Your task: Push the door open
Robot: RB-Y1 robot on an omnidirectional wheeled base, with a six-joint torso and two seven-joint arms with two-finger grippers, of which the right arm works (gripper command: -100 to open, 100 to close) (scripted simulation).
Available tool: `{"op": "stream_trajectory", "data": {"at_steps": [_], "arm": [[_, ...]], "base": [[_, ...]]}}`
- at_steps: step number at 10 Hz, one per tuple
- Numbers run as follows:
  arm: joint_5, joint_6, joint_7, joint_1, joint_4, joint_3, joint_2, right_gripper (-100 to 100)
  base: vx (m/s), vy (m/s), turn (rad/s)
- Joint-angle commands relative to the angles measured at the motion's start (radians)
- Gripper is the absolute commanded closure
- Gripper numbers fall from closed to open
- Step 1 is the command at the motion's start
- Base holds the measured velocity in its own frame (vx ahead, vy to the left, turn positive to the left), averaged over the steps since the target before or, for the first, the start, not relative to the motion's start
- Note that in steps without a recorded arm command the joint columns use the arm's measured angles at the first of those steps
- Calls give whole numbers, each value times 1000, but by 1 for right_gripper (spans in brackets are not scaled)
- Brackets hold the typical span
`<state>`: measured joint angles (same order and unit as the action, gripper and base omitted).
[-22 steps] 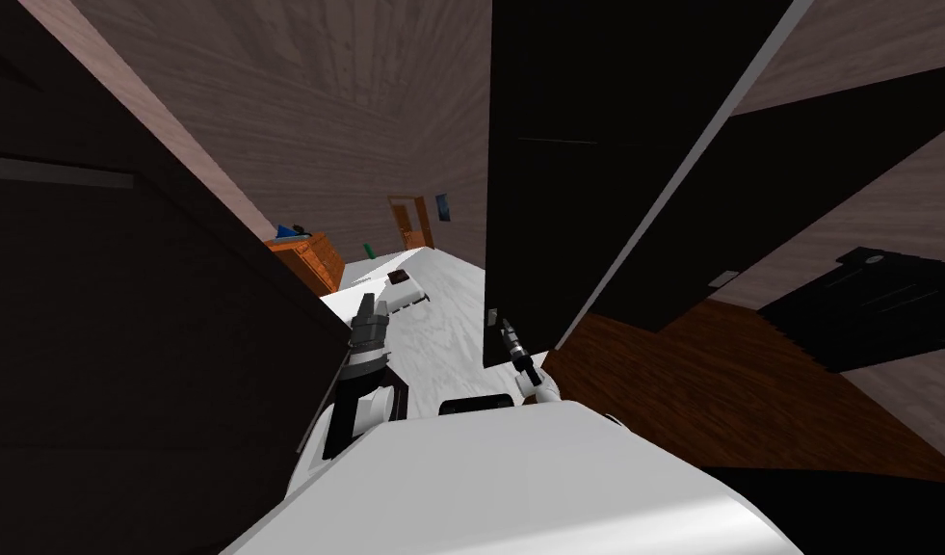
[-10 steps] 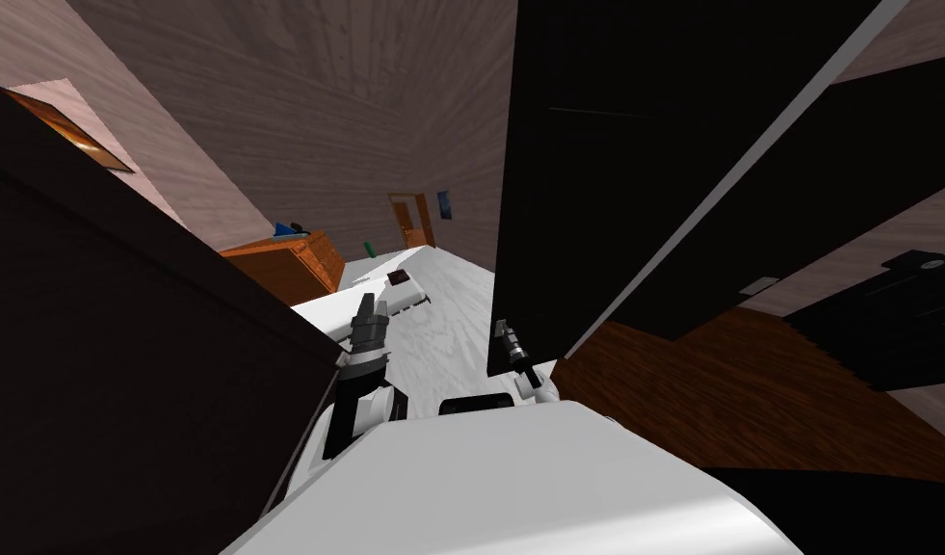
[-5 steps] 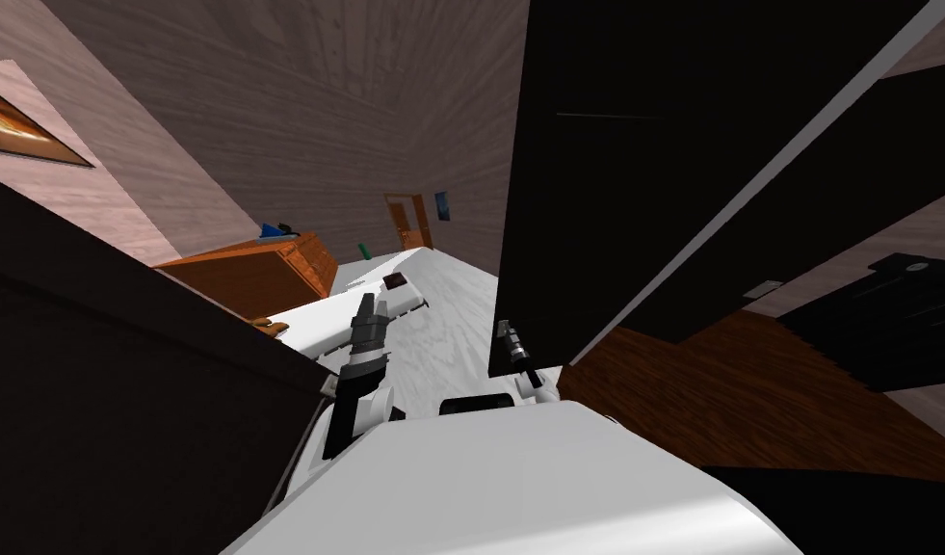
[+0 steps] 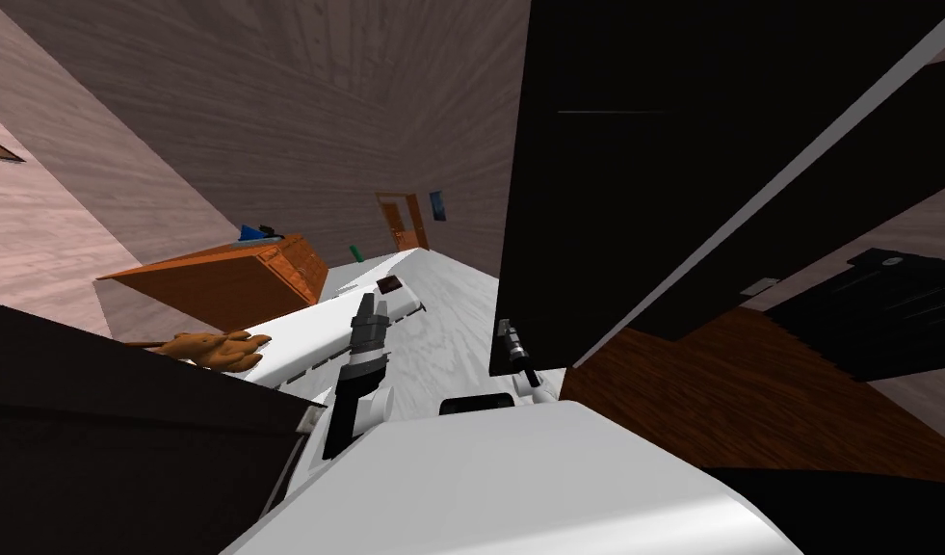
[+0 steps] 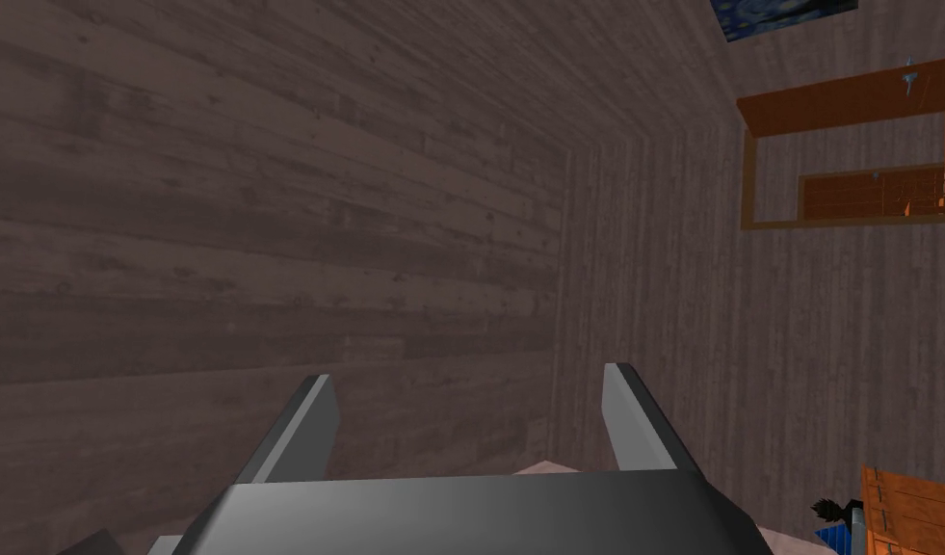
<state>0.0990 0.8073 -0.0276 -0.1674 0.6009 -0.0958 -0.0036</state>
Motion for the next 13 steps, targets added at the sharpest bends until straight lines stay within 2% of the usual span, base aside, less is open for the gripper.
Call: {"op": "stream_trajectory", "data": {"at_steps": [1,3,4,5,8,11,12,13], "arm": [[-15,-2,19,-12,3,-24,10,100],[-29,-8,42,-16,3,-44,46,100],[-24,-2,36,-13,-6,-38,36,100],[-35,-3,43,-14,-1,-55,8,100],[-53,-5,53,-15,1,-84,-20,100],[-53,-5,53,-15,1,-84,-20,100],[-65,-6,59,-15,3,-103,-26,100],[-65,-6,59,-15,3,-103,-26,100]], "base": [[193,64,-77],[176,65,-97],[86,18,-19],[134,50,-19],[192,100,-53],[86,23,-7],[134,59,-63],[142,84,-67]]}}
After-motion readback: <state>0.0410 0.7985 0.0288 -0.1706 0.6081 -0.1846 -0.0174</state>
